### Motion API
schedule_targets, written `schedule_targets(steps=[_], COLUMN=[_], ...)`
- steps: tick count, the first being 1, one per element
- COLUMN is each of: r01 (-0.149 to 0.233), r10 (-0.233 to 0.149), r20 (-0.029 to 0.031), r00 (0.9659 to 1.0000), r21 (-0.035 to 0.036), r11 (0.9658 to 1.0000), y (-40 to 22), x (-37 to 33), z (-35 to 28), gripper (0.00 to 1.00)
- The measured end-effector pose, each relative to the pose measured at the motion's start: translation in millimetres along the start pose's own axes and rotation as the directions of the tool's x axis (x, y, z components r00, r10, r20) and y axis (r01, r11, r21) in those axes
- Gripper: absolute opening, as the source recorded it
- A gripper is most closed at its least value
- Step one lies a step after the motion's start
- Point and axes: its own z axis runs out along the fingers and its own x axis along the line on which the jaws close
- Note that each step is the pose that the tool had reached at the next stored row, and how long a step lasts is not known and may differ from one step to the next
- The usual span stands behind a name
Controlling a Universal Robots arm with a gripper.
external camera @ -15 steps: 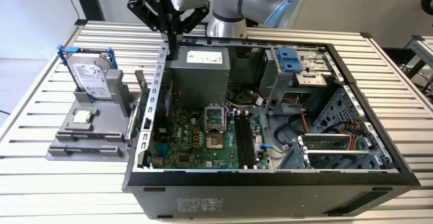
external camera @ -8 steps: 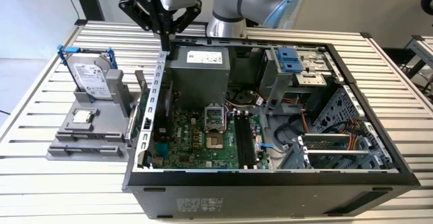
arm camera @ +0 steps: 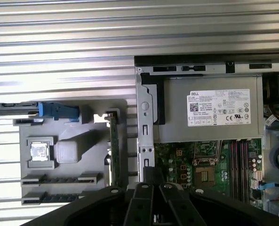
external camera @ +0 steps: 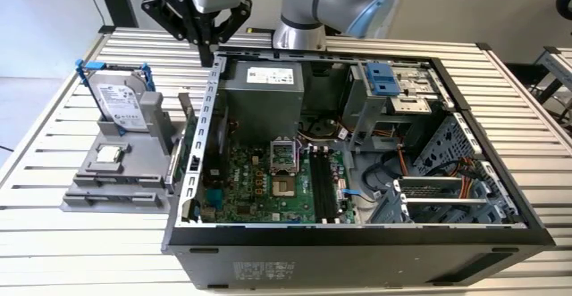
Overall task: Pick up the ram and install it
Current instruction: 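Reach for the ram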
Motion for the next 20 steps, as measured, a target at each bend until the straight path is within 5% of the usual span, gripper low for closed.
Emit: schedule_targets(steps=[20], r01=[0.002], r10=[-0.002], r20=[-0.0001], r00=[1.0000], r21=[0.0000], r11=[1.0000], y=[-1.6], x=[45.9], z=[-1.0], gripper=[0.00])
